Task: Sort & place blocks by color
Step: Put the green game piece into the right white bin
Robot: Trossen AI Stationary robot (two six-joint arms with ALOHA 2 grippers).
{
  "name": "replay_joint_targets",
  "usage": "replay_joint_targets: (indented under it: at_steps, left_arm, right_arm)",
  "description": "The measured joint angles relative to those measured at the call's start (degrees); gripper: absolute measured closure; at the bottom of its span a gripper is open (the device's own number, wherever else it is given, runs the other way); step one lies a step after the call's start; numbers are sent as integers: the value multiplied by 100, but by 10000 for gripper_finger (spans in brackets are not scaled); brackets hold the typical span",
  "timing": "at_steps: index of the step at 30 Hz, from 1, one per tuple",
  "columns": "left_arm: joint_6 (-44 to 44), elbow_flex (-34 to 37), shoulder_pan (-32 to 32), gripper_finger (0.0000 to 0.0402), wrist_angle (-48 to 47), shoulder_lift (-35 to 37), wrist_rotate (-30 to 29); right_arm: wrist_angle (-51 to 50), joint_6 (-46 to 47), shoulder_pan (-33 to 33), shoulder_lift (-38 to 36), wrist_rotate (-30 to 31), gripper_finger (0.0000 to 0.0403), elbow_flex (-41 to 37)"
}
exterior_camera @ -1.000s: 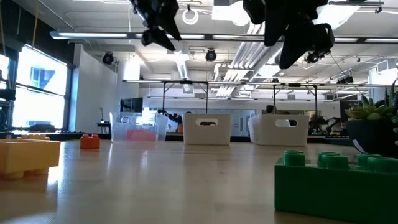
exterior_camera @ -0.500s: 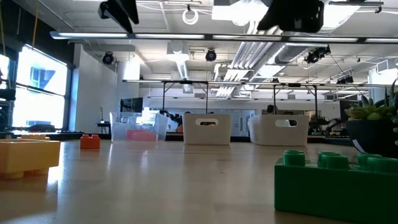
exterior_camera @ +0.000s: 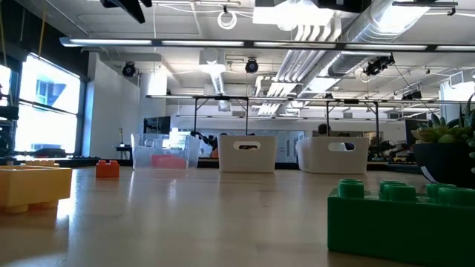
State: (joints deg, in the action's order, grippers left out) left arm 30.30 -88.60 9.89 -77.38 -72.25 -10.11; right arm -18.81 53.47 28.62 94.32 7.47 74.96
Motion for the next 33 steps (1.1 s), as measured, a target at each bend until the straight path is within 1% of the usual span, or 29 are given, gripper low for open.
replay_joint_targets:
  at_steps: [4,9,15,19,33]
  left_arm:
    - [111,0,-75,181,3,0,0]
    - [202,0,-118,181,4,-2,-99]
    - [227,0,-120,181,2,-2,-180]
    - [219,0,-120,181,2,-2,-302]
    - [293,0,-120,181,2,-4,-364]
  right_arm:
    - [14,0,173,11,193,179,45]
    - [-191,-296,355,308,518,179,603]
    - [-1510,-184,438,883,585,179,1324]
    - [-2094,-103,492,1281,575,179,1612]
    - [-2197,-252,882,2261,474,179,1690]
